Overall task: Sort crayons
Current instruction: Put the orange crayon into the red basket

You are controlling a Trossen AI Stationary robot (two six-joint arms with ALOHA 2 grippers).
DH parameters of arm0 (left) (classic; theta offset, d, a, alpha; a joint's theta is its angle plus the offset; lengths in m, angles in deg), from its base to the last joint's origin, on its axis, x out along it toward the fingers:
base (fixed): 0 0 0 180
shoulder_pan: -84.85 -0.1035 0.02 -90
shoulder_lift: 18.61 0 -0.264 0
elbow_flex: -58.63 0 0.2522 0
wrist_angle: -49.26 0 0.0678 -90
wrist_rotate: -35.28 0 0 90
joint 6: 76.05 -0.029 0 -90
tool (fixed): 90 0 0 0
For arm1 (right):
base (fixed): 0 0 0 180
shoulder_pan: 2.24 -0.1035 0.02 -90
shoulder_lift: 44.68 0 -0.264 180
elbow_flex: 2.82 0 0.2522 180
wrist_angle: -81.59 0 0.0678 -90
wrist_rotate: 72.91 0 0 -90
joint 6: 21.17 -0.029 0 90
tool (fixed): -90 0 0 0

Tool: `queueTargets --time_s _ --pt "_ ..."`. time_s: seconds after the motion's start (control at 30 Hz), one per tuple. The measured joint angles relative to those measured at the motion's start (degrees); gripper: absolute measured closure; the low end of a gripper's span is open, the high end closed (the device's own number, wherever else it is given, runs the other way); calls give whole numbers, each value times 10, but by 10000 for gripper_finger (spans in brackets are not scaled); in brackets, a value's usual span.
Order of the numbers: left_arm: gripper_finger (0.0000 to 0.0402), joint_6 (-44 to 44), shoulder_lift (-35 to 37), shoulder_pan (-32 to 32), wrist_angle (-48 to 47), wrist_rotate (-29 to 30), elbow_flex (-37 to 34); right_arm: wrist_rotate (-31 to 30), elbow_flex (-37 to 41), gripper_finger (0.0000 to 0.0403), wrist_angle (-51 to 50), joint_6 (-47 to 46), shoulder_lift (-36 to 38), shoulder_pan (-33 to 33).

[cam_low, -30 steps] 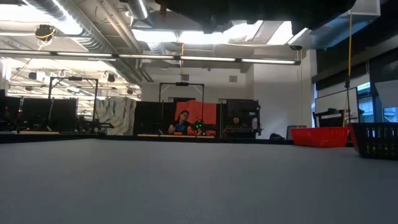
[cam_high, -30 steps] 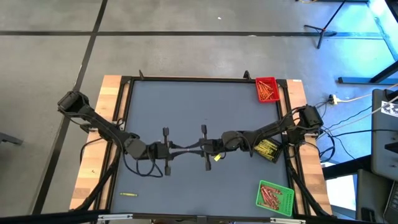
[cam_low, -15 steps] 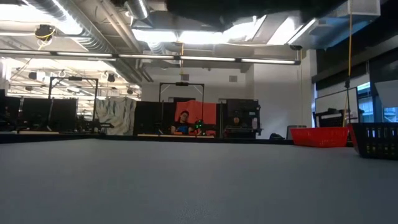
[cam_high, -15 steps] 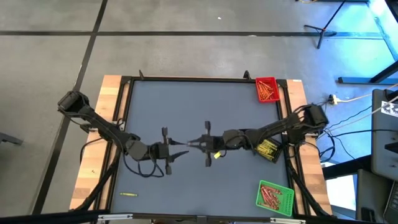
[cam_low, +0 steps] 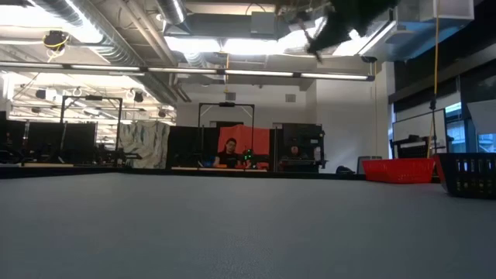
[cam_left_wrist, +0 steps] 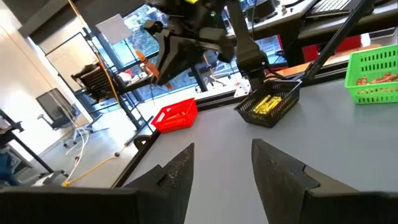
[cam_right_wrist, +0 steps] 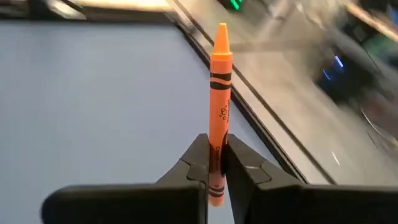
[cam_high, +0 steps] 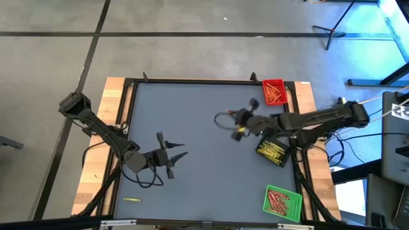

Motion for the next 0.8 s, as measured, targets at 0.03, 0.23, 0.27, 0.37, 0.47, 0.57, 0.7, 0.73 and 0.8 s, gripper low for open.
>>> queueTargets --time_s 0.03,0.23,0.27,0.37,0.47,0.57,0.7,0.73,0.8 --pt "257 0 0 -1 0 0 0 -4 0 375 -39 -19 13 12" --pt "257 1 0 -10 -2 0 0 -10 0 372 -238 -124 51 125" --pt "257 1 0 -11 -2 0 0 -11 0 372 -263 -137 51 147" --pt "257 2 0 -11 -3 0 0 -10 0 371 -309 -152 43 218" --pt "257 2 0 -11 -4 0 0 -6 0 371 -317 -151 29 291" --pt "257 2 0 -11 -4 -2 0 -5 0 371 -306 -149 10 362" --pt "257 2 0 -11 -4 -19 0 7 0 371 -302 -142 -27 447" --pt "257 2 0 -11 -4 -26 0 16 0 371 -300 -142 -38 465" --pt "257 2 0 -11 -4 -37 0 31 0 371 -295 -151 -62 495"
